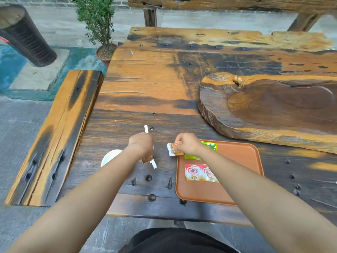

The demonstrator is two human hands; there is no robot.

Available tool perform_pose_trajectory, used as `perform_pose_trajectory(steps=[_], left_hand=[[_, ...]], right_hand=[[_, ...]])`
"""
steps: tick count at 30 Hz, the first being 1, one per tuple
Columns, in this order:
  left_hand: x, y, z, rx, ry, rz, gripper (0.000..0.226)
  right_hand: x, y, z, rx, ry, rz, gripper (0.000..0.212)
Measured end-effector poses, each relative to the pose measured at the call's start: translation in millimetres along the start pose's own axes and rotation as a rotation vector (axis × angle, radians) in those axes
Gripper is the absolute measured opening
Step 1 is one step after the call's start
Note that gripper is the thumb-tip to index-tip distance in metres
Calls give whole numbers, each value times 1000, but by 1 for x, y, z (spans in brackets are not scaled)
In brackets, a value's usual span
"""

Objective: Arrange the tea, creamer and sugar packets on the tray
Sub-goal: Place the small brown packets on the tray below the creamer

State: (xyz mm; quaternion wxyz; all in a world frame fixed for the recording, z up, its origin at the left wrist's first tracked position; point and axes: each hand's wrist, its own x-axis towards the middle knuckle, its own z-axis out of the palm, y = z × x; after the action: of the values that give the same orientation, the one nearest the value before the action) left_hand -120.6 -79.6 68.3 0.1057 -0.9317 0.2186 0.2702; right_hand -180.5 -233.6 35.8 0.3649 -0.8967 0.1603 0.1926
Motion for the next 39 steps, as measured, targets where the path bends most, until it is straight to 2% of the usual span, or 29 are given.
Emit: perform_pose_trajectory(steps=[3, 6, 9, 13, 17, 18, 22, 27, 31, 34, 37, 39], left_hand=[[-1, 6, -17, -177, -23, 12, 6], [1, 4, -23, -391, 2, 29, 18], [-2, 6, -26, -689, 19, 47, 10], [-12, 30, -26, -1036, 13, 71, 18], [-24, 56, -18, -1283, -45, 53, 19], [-27, 62, -12, -1313, -61, 42, 20], [-37, 83, 24, -1369, -146, -19, 21], [-49, 101, 80, -1402, -231, -167, 18], [-58, 109, 113, -1366, -212, -252, 13], [-63, 111, 129, -1363, -182, -299, 13], [-66, 114, 140, -1322, -157, -318, 11], [-67, 116, 146, -1271, -121, -330, 23]], right_hand=[[-5, 5, -21, 26, 54, -11, 17], [-12, 2, -38, 46, 95, -33, 17], [-19, 4, -52, 64, 121, -41, 16], [-41, 24, -75, 86, 166, -58, 15], [-61, 48, -85, 142, 205, -60, 8], [-65, 56, -85, 162, 206, -59, 4], [-83, 89, -71, 197, 177, -51, 15], [-102, 127, -38, 216, 111, 1, 9], [-112, 149, -10, 281, 34, 55, 11], [-114, 160, 7, 324, -5, 89, 28], [-117, 164, 19, 357, -8, 101, 32], [-118, 165, 25, 377, -7, 104, 31]])
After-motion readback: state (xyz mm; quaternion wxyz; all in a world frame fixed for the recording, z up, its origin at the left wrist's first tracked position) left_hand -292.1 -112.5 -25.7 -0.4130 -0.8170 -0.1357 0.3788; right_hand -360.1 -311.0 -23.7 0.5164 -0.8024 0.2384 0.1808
